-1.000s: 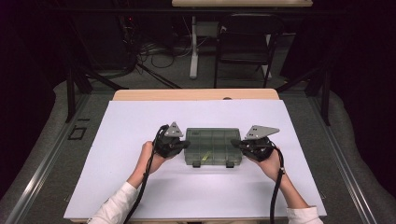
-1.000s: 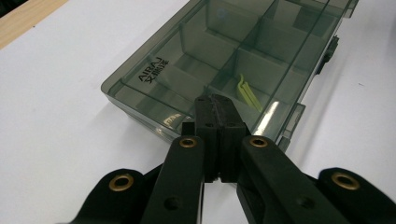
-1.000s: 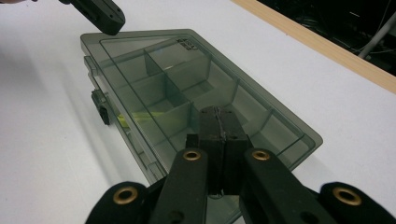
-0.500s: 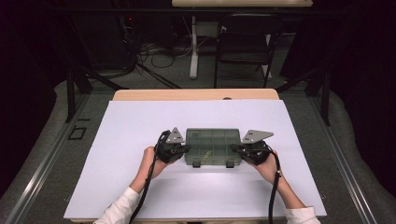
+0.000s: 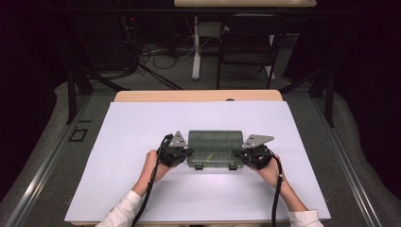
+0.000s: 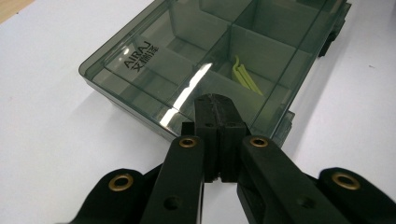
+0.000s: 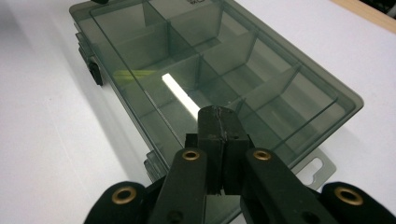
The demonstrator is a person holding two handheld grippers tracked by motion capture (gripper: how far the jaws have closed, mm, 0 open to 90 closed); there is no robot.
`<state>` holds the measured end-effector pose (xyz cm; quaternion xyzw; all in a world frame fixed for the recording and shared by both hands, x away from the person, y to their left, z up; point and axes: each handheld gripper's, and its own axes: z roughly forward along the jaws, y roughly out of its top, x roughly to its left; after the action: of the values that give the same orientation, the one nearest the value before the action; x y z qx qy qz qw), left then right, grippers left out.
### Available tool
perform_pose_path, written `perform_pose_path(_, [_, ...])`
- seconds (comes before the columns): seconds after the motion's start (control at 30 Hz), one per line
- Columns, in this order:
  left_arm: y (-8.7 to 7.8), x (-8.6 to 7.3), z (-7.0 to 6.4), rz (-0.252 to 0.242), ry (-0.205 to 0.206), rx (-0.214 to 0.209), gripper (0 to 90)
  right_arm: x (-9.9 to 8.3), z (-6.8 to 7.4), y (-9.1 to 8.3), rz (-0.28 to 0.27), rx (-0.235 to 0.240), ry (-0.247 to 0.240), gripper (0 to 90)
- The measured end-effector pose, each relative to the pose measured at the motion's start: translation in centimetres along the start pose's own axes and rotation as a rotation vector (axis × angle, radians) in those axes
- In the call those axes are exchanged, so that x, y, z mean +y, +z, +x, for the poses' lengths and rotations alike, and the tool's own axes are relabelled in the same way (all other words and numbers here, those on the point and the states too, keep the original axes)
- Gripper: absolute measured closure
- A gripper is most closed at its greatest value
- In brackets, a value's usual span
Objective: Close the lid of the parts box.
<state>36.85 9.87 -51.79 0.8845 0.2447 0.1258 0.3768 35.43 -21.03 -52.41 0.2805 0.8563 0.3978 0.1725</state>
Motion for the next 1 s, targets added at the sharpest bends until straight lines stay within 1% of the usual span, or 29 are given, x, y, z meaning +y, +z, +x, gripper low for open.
perform_pose_path(0.03, [-0.01, 0.0, 0.01, 0.001, 0.0, -0.001, 89.8, -0.11, -0.04, -0.01, -0.008, 0.002, 0.004, 89.7])
perform_pose_path(0.23, [0.03, -0.04, -0.01, -0.003, 0.001, 0.001, 89.8, -0.2, -0.03, -0.12, -0.004, 0.008, 0.001, 90.0])
perform_pose_path(0.43, [0.02, -0.2, 0.08, -0.013, -0.002, -0.004, 89.9, -0.22, -0.15, -0.09, -0.005, 0.019, 0.008, 90.0])
perform_pose_path(0.57, [0.05, -0.32, -0.03, -0.024, 0.002, 0.004, 89.9, -0.16, -0.08, -0.05, -0.002, 0.012, 0.005, 90.0])
perform_pose_path(0.67, [0.03, -0.23, -0.13, -0.016, 0.007, 0.008, 89.8, -0.14, -0.04, 0.0, -0.004, 0.007, 0.004, 90.0])
perform_pose_path(0.73, [0.02, -0.2, -0.14, -0.014, 0.01, 0.015, 88.1, -0.18, -0.09, -0.01, -0.007, 0.012, 0.01, 90.0])
perform_pose_path(0.9, [0.02, -0.31, 0.06, -0.022, 0.0, -0.012, 82.9, -0.13, -0.01, 0.02, -0.008, 0.001, 0.008, 89.0])
perform_pose_path(1.0, [0.03, -0.3, -0.13, -0.024, 0.005, -0.015, 77.9, -0.05, 0.04, 0.02, -0.005, -0.009, 0.011, 86.4])
